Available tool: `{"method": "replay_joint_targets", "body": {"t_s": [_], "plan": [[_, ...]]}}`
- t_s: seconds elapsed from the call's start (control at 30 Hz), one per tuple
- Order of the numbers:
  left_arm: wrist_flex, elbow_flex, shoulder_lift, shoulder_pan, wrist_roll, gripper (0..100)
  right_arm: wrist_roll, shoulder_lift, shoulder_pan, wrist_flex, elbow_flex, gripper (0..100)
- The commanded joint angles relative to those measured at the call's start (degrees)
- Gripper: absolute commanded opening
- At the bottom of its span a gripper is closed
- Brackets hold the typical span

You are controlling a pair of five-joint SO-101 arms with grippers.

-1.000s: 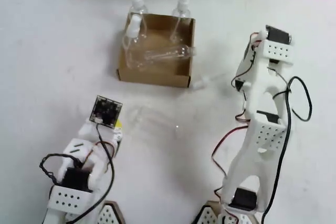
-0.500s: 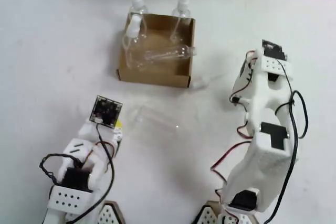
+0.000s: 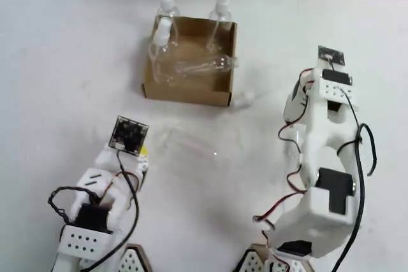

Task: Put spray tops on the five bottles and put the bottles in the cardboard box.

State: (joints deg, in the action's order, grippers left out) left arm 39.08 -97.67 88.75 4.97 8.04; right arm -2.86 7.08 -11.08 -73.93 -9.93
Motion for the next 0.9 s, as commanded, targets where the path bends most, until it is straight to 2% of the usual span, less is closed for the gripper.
{"method": "replay_joint_targets", "body": {"t_s": [0.0, 0.1, 0.23, 0.3, 0.63, 0.87], "plan": [[-1.0, 0.3, 0.5, -0.6, 0.4, 3, -1.8, -8.7, 2.2, -2.3, 0.7, 24.7], [-0.9, 0.3, 0.5, -0.6, 0.4, 3, -5.3, -14.1, 5.8, -4.8, 0.6, 23.0], [0.8, 0.3, 0.5, -0.6, 0.4, 3, -8.5, -18.2, 13.6, -4.9, 0.7, 9.3], [1.1, 0.3, 0.5, -0.6, 0.4, 3, -10.2, -18.3, 17.5, -2.9, 0.7, 6.3], [1.1, 0.3, 0.5, -0.6, 0.4, 3, -28.2, -18.0, 29.4, 14.4, 0.2, 13.5], [1.0, 0.3, 0.5, -0.7, 0.4, 3, -32.5, -9.9, 31.8, 26.0, 0.6, 12.6]]}}
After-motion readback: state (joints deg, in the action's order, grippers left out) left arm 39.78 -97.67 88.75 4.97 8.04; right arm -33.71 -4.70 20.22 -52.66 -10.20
